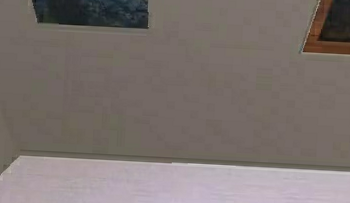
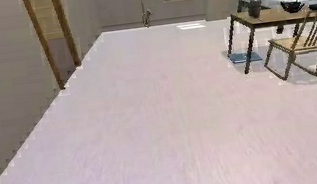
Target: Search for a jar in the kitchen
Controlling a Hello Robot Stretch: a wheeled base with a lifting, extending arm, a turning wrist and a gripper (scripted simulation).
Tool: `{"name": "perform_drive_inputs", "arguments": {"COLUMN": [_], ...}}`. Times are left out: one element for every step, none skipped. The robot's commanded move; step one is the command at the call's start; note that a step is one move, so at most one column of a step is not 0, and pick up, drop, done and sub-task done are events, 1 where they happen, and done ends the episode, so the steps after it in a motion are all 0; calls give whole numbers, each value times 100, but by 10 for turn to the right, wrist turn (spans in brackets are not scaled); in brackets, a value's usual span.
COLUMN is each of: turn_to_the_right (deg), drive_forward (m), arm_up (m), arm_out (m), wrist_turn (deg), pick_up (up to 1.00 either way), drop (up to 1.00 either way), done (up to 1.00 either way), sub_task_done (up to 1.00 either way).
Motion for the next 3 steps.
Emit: {"name": "perform_drive_inputs", "arguments": {"turn_to_the_right": [450, 270, 0], "drive_forward": [0, 0, 100], "arm_up": [0, 0, 0], "arm_out": [0, 0, 0], "wrist_turn": [0, 0, 0], "pick_up": [0, 0, 0], "drop": [0, 0, 0], "done": [0, 0, 0], "sub_task_done": [0, 0, 0]}}
